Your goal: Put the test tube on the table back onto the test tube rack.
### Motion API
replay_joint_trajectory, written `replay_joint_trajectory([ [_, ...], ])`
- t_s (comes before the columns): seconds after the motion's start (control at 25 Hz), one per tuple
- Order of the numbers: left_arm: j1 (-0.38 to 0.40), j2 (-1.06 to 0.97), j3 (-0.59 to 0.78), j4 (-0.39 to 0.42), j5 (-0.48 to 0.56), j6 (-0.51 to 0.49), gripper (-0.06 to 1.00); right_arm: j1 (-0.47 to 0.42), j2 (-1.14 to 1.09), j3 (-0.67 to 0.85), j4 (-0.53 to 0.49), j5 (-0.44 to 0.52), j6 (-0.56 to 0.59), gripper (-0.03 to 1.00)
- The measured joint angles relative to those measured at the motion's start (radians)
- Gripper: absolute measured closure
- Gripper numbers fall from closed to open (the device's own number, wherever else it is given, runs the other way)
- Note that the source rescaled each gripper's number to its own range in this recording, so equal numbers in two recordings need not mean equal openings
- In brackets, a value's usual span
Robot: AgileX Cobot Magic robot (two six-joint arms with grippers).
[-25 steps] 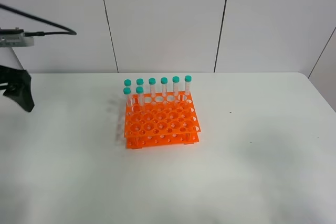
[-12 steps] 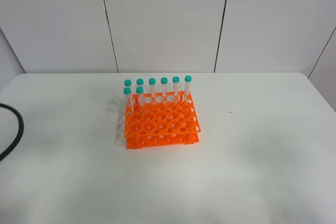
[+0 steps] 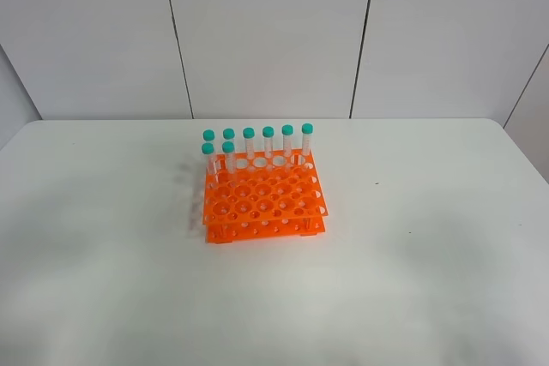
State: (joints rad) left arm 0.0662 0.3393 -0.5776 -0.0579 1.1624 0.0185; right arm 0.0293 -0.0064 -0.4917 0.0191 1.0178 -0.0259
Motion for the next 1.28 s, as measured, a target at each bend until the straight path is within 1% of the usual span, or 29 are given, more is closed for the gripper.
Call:
replay_joint_trajectory([
  [0.28, -0.003, -0.241, 0.001, 0.0, 0.0, 0.0, -0.06, 0.0, 0.0, 0.0, 0.0, 0.0, 0.0, -0.03],
  [0.4, -0.023, -0.332, 0.001, -0.003, 0.002, 0.0, -0.06, 0.0, 0.0, 0.0, 0.0, -0.001, 0.0, -0.03],
  [0.56, -0.071, -0.344, 0.001, -0.006, 0.002, 0.0, -0.06, 0.0, 0.0, 0.0, 0.0, -0.001, 0.0, -0.03],
  [0.64, -0.083, -0.344, 0.001, -0.008, 0.002, 0.0, -0.06, 0.0, 0.0, 0.0, 0.0, -0.001, 0.0, -0.03],
  [1.28, -0.085, -0.345, 0.006, -0.01, 0.002, 0.0, -0.06, 0.0, 0.0, 0.0, 0.0, -0.001, 0.0, -0.03],
])
